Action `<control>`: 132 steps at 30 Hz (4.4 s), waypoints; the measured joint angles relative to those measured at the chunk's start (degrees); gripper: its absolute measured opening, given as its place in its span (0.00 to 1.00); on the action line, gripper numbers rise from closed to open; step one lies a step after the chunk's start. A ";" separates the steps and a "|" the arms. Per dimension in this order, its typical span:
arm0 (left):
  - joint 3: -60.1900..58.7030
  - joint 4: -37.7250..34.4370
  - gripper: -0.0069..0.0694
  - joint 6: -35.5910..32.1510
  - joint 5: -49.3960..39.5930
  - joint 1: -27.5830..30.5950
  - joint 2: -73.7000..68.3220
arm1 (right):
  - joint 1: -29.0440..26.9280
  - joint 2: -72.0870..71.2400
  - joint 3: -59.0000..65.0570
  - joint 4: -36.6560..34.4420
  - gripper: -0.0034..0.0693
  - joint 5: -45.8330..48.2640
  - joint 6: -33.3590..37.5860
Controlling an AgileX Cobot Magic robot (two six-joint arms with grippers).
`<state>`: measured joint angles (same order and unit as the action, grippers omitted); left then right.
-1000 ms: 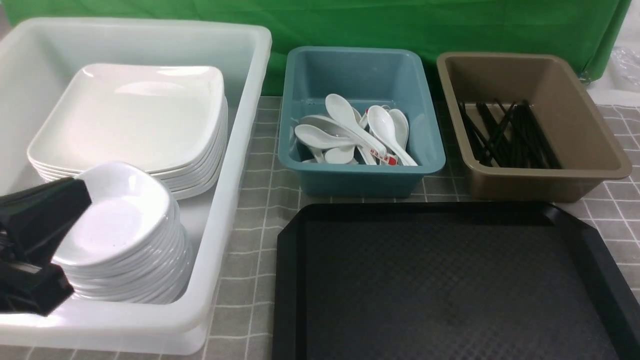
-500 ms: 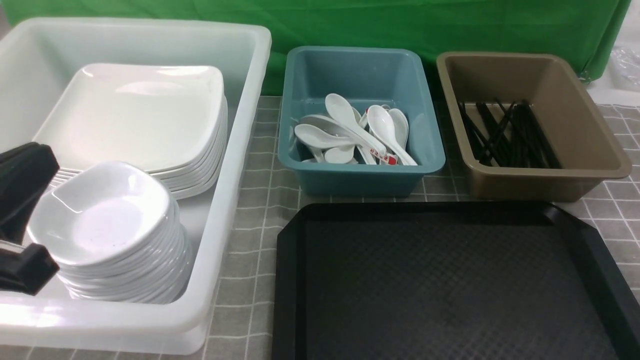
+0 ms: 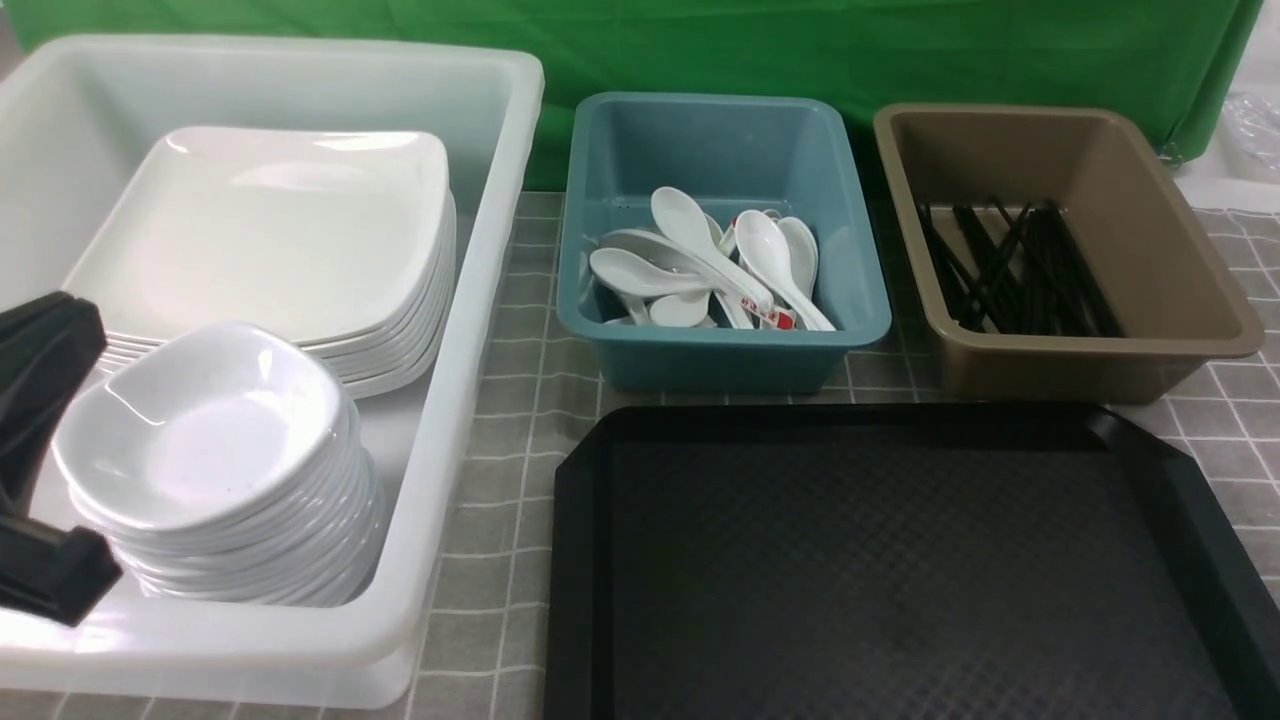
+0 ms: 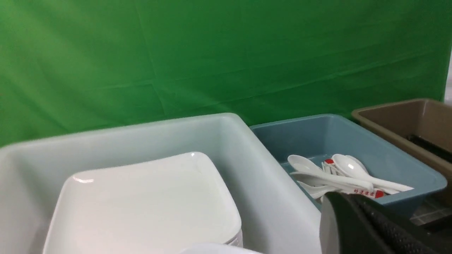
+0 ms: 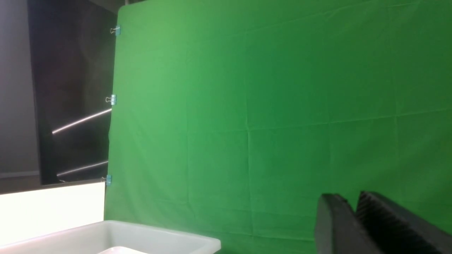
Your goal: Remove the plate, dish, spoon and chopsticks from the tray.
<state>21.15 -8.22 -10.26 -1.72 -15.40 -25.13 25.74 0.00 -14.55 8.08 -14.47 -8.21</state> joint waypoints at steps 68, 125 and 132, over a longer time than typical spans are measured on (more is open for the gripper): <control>-21.56 3.74 0.09 8.76 -10.18 18.83 25.13 | -1.01 2.08 8.99 -0.98 0.37 24.12 -0.74; -21.56 3.79 0.09 8.37 -10.18 18.83 25.13 | -26.32 1.78 14.90 -0.70 0.37 28.16 0.08; -21.56 3.79 0.09 8.37 -10.18 18.83 25.13 | -26.32 1.78 14.90 -0.70 0.37 28.16 0.08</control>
<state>-0.40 -4.44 -1.89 -11.90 3.43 0.00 -0.58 1.78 0.36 7.38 13.69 -8.12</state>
